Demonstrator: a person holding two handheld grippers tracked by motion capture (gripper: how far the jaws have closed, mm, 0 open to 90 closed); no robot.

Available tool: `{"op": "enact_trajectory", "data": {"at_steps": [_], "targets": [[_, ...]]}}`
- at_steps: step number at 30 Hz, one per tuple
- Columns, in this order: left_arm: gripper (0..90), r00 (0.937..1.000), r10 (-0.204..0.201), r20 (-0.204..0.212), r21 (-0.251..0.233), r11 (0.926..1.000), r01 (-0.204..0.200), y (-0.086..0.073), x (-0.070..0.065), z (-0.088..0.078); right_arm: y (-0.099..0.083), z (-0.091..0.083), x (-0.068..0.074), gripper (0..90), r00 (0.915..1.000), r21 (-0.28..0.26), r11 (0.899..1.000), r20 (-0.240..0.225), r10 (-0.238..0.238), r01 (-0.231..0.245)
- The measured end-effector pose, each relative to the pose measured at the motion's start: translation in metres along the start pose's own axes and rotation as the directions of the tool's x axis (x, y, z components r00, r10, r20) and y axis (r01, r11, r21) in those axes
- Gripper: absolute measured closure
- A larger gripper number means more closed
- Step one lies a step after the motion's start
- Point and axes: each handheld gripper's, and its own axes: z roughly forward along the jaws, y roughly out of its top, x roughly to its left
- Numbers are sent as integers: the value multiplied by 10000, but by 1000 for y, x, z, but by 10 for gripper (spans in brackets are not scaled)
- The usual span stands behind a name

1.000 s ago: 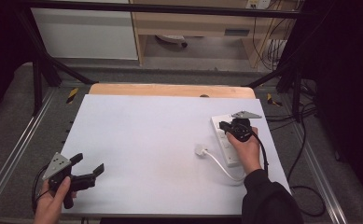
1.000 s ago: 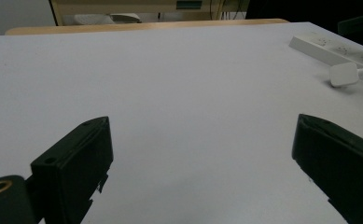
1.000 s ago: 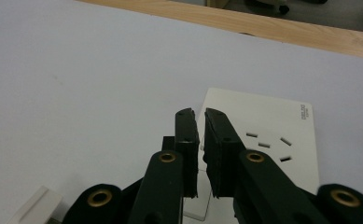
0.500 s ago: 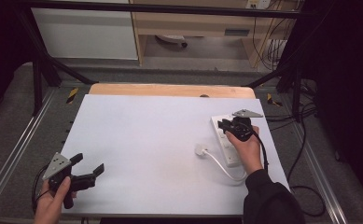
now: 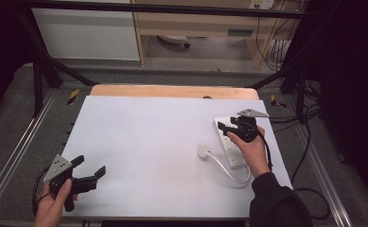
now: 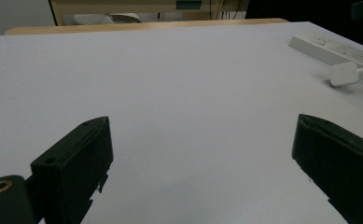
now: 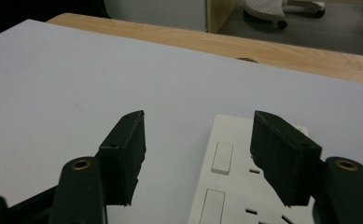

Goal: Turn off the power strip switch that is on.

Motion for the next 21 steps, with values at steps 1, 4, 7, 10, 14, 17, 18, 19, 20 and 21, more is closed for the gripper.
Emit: {"op": "enact_trajectory", "data": {"at_steps": [1,4,7,10,14,17,18,19,20,21], "targets": [[50,10000,1,-2,0,10000,-1,0,0,0,0,-1,0,323,10000,4,10000,-31,-18,18],[50,10000,6,1,-2,10000,-6,0,0,0,1,-2,1,258,10000,-6,10000,-16,-57,57],[50,10000,6,4,-13,10000,-6,0,0,0,2,-5,1,203,10000,-45,10000,64,-61,62],[50,10000,10,7,-13,10000,-10,0,0,0,3,-8,1,156,9999,-185,9998,160,-22,25],[50,10000,13,11,-11,10000,-13,0,0,0,5,-14,1,82,9999,-303,9995,153,0,5],[50,10000,15,9,5,10000,-15,0,0,0,7,-18,2,59,9999,-435,9991,166,3,4],[50,10000,15,8,-11,10000,-15,0,0,0,7,-20,2,51,9999,-502,9987,151,-3,11],[50,10000,15,11,2,10000,-15,0,0,0,7,-21,2,45,9999,-577,9983,153,-45,53],[49,10000,20,4,14,10000,-20,0,0,0,8,-23,2,40,9999,-637,9980,154,-10,19],[50,10000,20,7,12,10000,-20,0,0,0,8,-25,2,38,9999,-706,9975,162,-54,66]]}}
